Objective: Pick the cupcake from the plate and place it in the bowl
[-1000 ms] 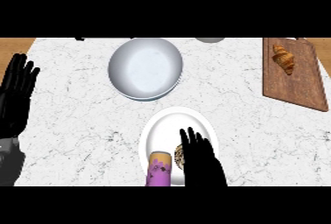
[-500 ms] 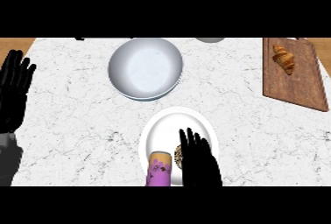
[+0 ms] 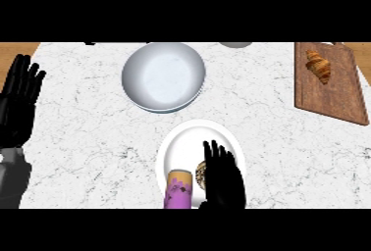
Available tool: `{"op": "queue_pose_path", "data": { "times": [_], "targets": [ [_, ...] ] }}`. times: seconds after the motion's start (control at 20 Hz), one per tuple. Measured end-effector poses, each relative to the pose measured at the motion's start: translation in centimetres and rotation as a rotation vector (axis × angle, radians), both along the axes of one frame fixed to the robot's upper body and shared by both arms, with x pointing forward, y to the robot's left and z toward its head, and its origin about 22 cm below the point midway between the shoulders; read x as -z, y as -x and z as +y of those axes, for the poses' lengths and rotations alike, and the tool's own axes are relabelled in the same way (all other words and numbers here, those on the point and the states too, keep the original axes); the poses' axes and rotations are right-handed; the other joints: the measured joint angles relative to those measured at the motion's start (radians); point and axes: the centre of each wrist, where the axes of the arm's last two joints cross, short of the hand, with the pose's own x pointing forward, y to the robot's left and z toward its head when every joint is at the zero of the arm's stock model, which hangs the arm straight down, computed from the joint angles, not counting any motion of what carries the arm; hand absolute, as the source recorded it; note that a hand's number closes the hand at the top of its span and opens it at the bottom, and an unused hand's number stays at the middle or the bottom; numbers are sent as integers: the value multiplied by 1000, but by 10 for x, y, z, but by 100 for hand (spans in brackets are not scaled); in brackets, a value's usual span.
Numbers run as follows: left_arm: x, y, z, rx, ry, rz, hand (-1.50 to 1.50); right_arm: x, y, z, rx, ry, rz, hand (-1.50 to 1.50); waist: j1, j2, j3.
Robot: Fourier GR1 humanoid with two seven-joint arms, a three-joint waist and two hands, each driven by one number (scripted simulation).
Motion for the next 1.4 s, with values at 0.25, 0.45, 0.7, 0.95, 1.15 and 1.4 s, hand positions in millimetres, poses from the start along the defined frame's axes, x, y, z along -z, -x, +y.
{"op": "queue_pose_path", "data": {
  "times": [0.25, 0.45, 0.7, 0.95, 1.15, 1.4],
  "targets": [
    [-8, 3, 2, -4, -3, 2, 0, 11, -5, -6, 41, 14, 36, -150, 0, -1, 0],
    [-5, -2, 4, -5, -7, 0, 0, 16, -5, -9, 44, 24, 33, 150, -2, -2, 0],
    [-4, 2, -4, -5, -9, 2, 0, 18, -8, -6, 20, 30, -49, 150, -1, -3, -1],
    [1, 1, 5, -6, -7, 0, 0, 22, -4, -12, 2, 35, -105, 150, -2, -4, -1],
    [2, 5, 7, -5, -10, 2, 0, 20, -5, -50, 38, 78, -107, 150, -4, -5, 0],
    [0, 6, 11, -23, -11, 1, 0, 15, -20, -164, 143, 182, -63, 150, -19, -2, 0]
  ]
}}
